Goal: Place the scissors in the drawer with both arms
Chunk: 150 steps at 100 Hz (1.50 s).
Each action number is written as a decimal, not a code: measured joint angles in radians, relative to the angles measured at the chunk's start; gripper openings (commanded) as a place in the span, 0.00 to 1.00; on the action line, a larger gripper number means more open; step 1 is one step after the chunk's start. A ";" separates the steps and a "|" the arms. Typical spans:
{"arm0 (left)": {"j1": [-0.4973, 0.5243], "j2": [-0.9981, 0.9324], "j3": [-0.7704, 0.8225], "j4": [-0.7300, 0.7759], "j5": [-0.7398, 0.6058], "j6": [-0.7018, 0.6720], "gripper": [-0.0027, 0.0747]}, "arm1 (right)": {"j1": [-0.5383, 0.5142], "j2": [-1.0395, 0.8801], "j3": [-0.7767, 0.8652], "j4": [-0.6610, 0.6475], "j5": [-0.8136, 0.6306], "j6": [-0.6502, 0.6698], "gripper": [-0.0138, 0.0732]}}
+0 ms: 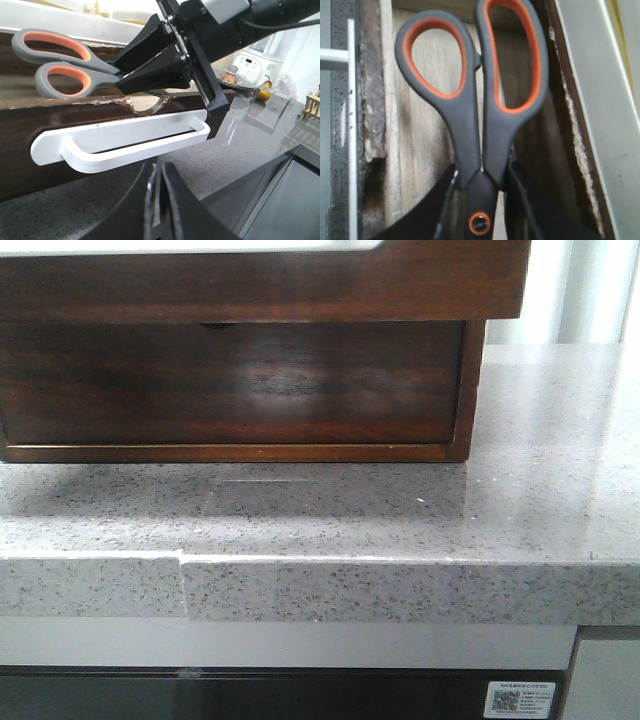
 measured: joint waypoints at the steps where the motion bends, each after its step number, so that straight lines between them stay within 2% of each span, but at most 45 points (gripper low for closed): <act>1: 0.000 0.000 0.000 0.000 0.000 0.000 0.01 | 0.000 0.000 0.000 -0.002 0.000 0.005 0.59; 10: 0.000 0.000 0.000 0.000 0.000 0.000 0.01 | 0.000 0.000 0.000 -0.006 -0.011 0.032 0.73; 16: 0.000 0.000 0.000 0.000 0.000 0.000 0.01 | 0.000 0.000 -0.002 -0.013 -0.022 0.046 0.74; 23: 0.000 0.000 0.000 0.000 0.000 0.000 0.01 | 0.000 -0.002 -0.002 -0.017 -0.027 0.057 0.69; 30: 0.000 0.000 0.000 0.000 0.000 0.000 0.01 | 0.000 -0.013 -0.002 -0.017 -0.024 0.077 0.56; 40: 0.000 0.000 0.000 0.000 0.000 0.000 0.01 | 0.008 -0.054 -0.002 -0.008 -0.013 0.123 0.21; 46: 0.000 0.000 0.000 0.007 0.000 0.000 0.01 | 0.010 -0.094 -0.002 0.010 -0.007 0.148 0.07; 53: 0.000 -0.006 0.000 0.027 0.000 0.000 0.01 | 0.015 -0.156 -0.002 0.034 0.002 0.176 0.11; 63: 0.000 -0.030 0.000 0.073 0.000 0.000 0.01 | 0.015 -0.276 0.031 0.050 0.002 0.211 0.11; 80: 0.000 -0.117 0.000 0.190 0.000 0.000 0.01 | 0.015 -0.540 0.250 0.037 -0.046 0.274 0.11; 90: 0.000 -0.171 0.000 0.252 0.000 -0.014 0.01 | 0.015 -0.721 0.434 -0.029 -0.083 0.370 0.11; 103: 0.000 -0.199 0.023 0.306 -0.017 -0.037 0.01 | 0.015 -0.966 0.676 -0.179 -0.092 0.548 0.11; 113: 0.000 -0.201 0.049 0.321 -0.021 -0.040 0.01 | 0.015 -1.122 0.811 -0.252 -0.092 0.648 0.11; 128: 0.000 -0.201 0.068 0.323 -0.021 -0.042 0.01 | 0.015 -1.295 0.934 -0.276 -0.104 0.678 0.11; 150: 0.000 -0.201 0.070 0.323 -0.022 -0.042 0.01 | 0.015 -1.376 0.989 -0.279 -0.108 0.683 0.11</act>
